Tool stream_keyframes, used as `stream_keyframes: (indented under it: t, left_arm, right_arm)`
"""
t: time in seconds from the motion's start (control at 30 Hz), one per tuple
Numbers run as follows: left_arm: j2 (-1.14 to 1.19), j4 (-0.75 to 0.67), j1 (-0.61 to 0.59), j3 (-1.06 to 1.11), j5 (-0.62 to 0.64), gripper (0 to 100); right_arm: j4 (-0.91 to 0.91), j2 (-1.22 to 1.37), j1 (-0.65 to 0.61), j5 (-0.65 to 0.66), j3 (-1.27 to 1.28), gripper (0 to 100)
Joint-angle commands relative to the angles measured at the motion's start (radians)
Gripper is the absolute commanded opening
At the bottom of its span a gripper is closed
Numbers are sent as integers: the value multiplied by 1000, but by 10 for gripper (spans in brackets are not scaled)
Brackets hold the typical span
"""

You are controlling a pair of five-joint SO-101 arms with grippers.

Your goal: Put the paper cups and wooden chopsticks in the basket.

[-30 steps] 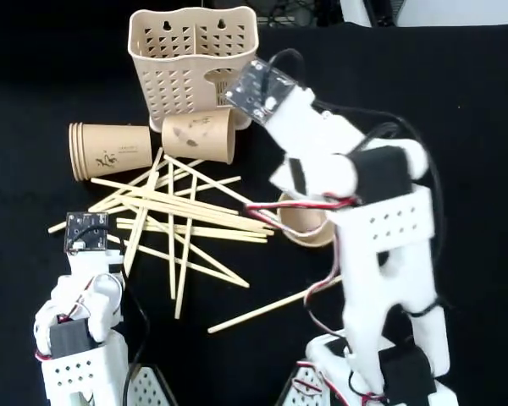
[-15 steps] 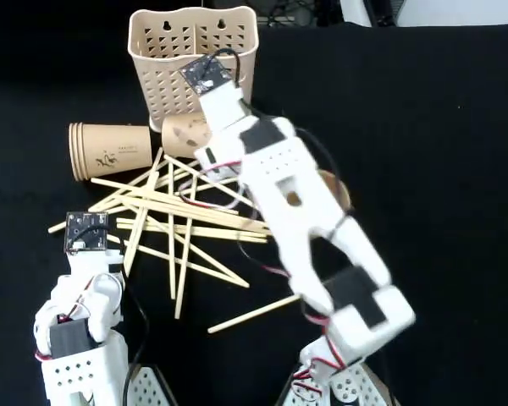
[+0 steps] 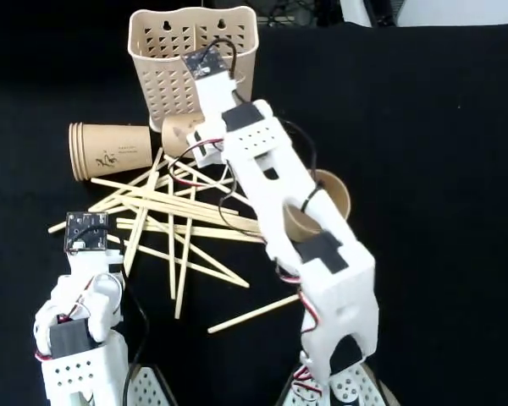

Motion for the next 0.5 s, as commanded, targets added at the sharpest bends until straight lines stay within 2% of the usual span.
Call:
stream_keyframes:
  t: [0.0,0.1,0.2,0.33,0.47]
  left_arm:
    - [-5,-15,-7,15,-9,53]
    - [-5,-15,-7,15,-9,53]
    - [-5,-15,-7,15,-9,53]
    - [-5,-15,-7,15,-9,52]
    - [-5,-15,-7,15,-9,52]
  right_arm:
    - [-9,18,-20,-8,-90,265]
    - [-8,27,-43,35,-110,252]
    - [-14,28,-60,115,-111,146]
    - [-9,24,-57,124,-110,8]
    - [28,-4,-32,124,-113,12]
